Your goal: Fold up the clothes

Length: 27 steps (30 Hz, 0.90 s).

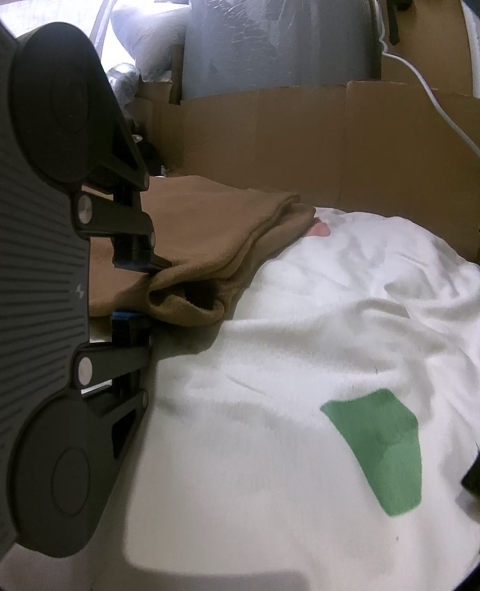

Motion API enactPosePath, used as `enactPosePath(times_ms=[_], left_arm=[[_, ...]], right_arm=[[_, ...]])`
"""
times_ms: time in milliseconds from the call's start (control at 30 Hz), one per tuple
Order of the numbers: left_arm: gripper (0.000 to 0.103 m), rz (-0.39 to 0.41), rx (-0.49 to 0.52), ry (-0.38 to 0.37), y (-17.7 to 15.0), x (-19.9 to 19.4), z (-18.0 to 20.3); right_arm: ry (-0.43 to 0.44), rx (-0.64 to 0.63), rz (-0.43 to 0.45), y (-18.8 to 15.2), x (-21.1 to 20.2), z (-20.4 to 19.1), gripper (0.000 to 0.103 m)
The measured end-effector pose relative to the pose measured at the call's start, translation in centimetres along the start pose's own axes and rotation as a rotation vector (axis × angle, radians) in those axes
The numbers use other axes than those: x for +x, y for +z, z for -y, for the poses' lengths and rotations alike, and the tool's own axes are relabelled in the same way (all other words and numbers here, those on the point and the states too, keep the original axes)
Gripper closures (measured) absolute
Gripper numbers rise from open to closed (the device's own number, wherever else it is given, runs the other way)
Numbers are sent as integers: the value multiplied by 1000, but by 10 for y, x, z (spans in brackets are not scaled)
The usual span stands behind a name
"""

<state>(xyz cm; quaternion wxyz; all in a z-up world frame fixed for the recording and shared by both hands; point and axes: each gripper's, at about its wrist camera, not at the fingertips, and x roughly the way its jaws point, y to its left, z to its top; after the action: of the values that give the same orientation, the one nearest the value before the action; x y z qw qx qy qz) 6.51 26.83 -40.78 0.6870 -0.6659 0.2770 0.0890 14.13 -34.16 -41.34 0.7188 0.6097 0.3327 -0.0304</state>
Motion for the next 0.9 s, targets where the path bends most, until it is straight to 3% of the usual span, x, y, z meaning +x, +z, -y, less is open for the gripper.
enactPosePath(times_ms=[167,233,333,400,433,467,800,900], left_arm=[[56,-4,1,-3,2,2,-1],[56,-7,-2,-8,2,3,-3],[62,-9,-7,-8,3,3,-4],[72,-11,-21,-4,4,3,-8],[79,-12,-30,-1,4,3,-10],[82,-15,-45,-2,4,2,-13],[95,-13,-83,-26,3,-5,-16],[97,-15,-47,-14,2,-7,-9]], right_arm=[[30,-3,-16,2,7,-1,79],[39,-9,-25,3,9,-4,69],[36,-23,-30,3,12,-8,69],[29,-34,-30,4,10,-11,72],[26,-40,-30,5,9,-12,88],[23,-45,-30,5,8,-13,93],[50,-61,-6,9,-7,-31,98],[59,-74,13,10,-11,-39,99]])
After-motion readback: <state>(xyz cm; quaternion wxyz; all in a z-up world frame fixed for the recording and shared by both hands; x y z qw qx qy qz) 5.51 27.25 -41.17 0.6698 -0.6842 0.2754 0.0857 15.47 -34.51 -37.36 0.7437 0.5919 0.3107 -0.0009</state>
